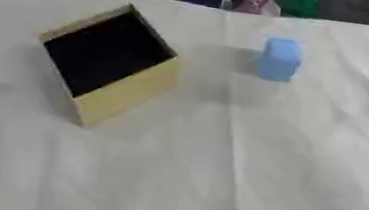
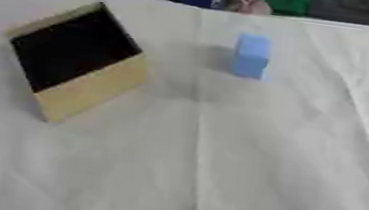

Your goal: Pick up objects on the table and place them in the box.

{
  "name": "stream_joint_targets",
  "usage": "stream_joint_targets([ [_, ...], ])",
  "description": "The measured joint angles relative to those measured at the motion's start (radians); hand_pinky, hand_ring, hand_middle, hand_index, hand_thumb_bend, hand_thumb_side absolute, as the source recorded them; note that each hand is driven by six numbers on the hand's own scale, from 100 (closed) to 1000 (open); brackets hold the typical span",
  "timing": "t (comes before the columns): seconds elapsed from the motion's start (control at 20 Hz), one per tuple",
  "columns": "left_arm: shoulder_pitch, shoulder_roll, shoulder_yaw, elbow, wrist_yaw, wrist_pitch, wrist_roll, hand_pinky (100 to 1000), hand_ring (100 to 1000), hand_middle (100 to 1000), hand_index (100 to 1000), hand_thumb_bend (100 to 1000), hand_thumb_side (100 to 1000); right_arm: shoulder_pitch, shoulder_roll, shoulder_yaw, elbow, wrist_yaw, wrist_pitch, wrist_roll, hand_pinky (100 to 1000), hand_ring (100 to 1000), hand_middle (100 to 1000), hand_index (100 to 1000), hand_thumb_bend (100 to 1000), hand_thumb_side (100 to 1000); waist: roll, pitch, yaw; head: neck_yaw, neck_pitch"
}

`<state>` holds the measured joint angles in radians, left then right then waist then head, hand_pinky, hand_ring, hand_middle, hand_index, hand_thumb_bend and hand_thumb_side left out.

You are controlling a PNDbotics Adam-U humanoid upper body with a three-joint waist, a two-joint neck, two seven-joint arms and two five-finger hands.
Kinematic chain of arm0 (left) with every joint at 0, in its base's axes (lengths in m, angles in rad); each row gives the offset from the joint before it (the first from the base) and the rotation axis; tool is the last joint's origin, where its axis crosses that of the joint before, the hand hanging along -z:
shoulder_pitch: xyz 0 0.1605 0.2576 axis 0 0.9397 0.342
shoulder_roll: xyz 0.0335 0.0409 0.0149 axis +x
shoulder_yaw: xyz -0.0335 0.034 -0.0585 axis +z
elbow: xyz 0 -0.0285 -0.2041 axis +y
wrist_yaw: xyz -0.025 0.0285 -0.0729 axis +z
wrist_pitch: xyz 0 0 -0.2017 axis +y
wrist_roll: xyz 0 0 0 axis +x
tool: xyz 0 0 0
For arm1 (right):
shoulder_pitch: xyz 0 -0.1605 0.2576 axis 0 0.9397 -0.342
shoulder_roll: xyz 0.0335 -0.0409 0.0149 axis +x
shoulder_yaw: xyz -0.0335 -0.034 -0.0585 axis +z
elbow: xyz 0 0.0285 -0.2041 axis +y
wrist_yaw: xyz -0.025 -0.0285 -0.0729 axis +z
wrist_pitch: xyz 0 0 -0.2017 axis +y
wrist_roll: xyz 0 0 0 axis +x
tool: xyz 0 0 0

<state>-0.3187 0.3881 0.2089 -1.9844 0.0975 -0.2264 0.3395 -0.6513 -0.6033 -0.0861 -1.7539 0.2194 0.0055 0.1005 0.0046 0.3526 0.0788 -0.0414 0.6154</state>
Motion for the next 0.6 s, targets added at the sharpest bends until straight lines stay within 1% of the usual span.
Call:
stream_joint_targets([
  [0.3,0.000,0.000,0.005,0.000,0.000,-0.002,0.002,655,579,585,871,100,921,0.000,0.000,0.000,0.002,0.000,0.000,0.001,797,822,657,898,100,913,0.011,0.000,0.001,0.002,0.000],
  [0.6,0.000,0.000,0.005,0.000,0.000,-0.002,0.002,655,579,585,871,100,921,-0.004,0.000,0.001,0.005,0.006,0.002,0.012,803,829,671,907,100,914,0.012,0.000,0.000,0.010,0.000],
])
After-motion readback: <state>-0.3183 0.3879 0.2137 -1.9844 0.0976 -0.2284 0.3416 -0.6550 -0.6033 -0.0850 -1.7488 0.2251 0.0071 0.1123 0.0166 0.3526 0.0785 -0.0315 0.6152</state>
